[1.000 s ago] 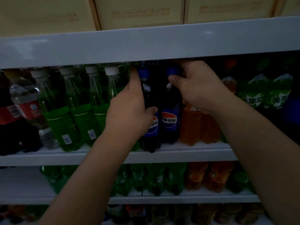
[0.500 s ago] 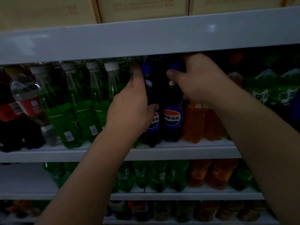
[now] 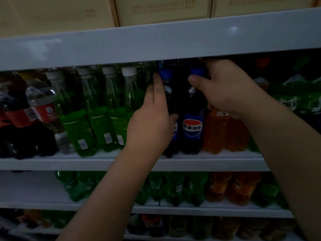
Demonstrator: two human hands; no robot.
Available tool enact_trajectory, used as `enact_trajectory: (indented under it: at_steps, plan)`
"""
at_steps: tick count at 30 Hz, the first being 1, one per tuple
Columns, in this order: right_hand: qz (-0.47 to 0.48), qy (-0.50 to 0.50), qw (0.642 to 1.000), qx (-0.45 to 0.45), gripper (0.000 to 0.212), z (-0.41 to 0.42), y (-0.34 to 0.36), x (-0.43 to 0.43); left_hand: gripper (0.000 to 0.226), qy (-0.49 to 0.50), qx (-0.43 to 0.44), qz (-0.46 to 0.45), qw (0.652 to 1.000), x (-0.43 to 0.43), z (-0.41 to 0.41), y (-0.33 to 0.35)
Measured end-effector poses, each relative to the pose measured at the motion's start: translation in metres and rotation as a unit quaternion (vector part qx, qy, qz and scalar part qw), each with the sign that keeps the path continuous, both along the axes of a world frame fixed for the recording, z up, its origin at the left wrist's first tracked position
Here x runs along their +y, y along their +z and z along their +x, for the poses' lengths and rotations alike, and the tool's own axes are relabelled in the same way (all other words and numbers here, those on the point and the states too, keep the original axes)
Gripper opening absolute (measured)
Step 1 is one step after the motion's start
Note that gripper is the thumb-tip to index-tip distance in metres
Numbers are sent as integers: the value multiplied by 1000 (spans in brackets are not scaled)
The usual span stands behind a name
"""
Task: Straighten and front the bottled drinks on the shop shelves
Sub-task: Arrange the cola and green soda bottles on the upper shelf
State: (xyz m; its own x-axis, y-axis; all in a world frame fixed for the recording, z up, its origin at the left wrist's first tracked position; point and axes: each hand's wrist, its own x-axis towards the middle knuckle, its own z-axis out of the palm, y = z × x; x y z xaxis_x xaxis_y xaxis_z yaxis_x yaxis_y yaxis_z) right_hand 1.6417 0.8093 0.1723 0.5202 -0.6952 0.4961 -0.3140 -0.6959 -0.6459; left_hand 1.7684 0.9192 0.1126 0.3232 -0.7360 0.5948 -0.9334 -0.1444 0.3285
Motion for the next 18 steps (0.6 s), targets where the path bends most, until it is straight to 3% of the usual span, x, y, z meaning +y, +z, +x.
enact_trajectory:
  at_steps: [7, 11, 14, 16, 18]
  plan:
    - [-60, -59, 996, 21, 22, 4, -6, 7, 100, 5, -16, -32, 999, 11, -9, -35]
    - [-166, -168, 972, -5, 34, 2, -26, 26, 81, -45, -27, -76, 996, 28, -2, -58]
    - [-273, -172, 943, -80, 41, 13, -43, 60, 61, -93, -10, -106, 990, 32, 5, -78]
    - [-247, -102, 958, -102, 54, 32, -43, 79, 42, -155, 41, -135, 978, 32, 12, -85]
    - [-165, -48, 983, -61, 73, 55, -32, 89, 20, -194, 54, -171, 964, 30, 17, -86]
